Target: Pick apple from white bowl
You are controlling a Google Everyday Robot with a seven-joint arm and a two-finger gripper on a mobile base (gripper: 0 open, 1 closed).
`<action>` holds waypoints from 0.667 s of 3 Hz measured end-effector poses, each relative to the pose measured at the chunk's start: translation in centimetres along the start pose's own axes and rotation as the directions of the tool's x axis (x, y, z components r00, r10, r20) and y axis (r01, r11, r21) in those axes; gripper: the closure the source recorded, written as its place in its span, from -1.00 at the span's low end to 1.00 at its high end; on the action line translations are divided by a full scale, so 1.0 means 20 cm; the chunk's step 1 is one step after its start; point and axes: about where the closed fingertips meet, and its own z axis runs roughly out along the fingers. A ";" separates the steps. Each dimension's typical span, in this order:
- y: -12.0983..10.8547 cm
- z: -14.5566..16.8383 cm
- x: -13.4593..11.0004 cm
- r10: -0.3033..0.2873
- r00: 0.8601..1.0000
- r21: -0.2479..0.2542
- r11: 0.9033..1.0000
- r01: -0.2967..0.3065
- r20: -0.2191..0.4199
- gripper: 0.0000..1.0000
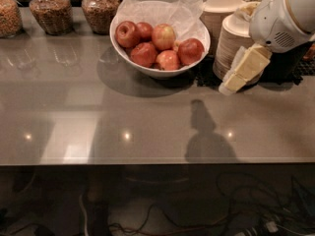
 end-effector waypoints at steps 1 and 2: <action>-0.17 0.12 -0.15 -0.010 0.993 0.043 0.999 0.005 0.115 -1.00; -0.31 0.23 -0.26 -0.017 0.982 0.063 0.998 0.006 0.186 -1.00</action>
Offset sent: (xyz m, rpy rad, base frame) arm 0.1234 0.0670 0.0240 0.2293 -0.1607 0.0715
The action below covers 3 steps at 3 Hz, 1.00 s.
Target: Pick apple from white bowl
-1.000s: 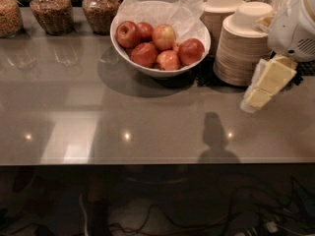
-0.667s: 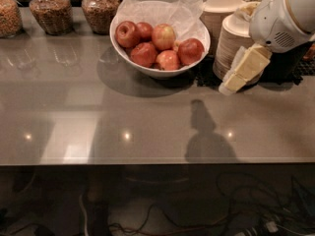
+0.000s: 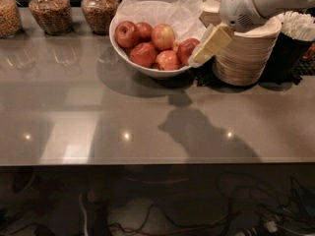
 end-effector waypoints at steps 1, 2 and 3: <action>-0.09 0.14 -0.05 -0.021 1.000 -0.001 1.000 0.021 0.018 -1.00; -0.16 0.26 -0.07 -0.056 0.998 -0.002 0.998 0.056 0.008 -0.61; -0.22 0.35 -0.09 -0.073 0.997 -0.001 0.997 0.073 -0.007 -0.24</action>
Offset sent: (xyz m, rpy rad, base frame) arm 0.0837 0.0421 -0.0120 -0.0573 -0.0564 0.0535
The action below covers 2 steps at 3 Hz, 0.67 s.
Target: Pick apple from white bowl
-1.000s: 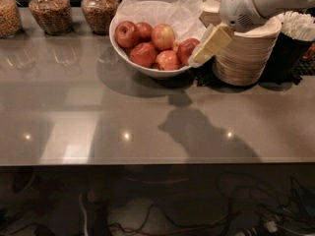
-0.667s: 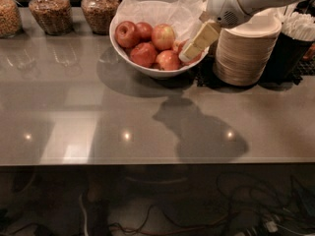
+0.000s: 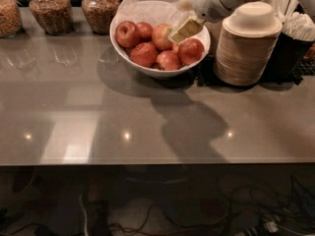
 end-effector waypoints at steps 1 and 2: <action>-0.04 0.08 0.01 -0.003 1.000 -0.002 1.000 0.003 -0.016 -0.34; -0.06 0.15 0.03 0.004 0.999 -0.011 1.000 -0.004 -0.033 -0.44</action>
Offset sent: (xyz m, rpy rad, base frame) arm 0.0420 0.0090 -0.0241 -0.0403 0.0325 -0.0288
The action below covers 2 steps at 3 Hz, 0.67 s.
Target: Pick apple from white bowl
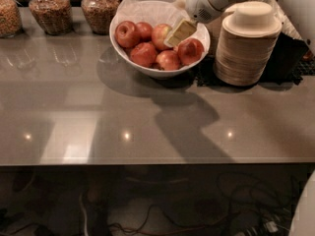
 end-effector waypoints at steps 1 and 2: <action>-0.01 0.07 0.02 0.009 1.000 -0.011 1.000 -0.009 -0.012 -0.42; -0.02 0.12 0.03 0.022 1.000 -0.022 1.000 -0.023 -0.019 -0.38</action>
Offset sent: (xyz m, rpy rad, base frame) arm 0.0275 0.0072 -0.0205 -0.0045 0.0469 -0.0244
